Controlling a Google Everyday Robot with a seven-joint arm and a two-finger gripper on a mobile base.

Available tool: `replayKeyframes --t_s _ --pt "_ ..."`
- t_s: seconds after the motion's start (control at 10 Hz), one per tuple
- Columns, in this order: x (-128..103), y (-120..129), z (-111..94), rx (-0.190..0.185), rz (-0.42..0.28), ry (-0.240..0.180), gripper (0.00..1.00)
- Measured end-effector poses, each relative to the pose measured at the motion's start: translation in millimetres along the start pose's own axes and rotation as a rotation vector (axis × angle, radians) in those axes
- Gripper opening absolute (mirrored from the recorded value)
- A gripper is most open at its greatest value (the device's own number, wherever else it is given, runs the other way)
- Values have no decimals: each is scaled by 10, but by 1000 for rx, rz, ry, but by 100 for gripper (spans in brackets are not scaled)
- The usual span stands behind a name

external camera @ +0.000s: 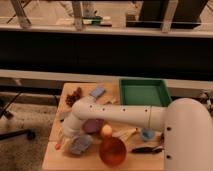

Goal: Place pepper in paper cup

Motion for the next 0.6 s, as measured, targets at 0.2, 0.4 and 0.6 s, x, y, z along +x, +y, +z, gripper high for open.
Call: replayKeyframes --t_s 0.2,0.4,0.6 --pt "-62 26 -46 5 -9 -4 0" --pt "-107 29 -128 19 -14 -8 0" --pt "-137 -2 -272 41 -13 -17 0"
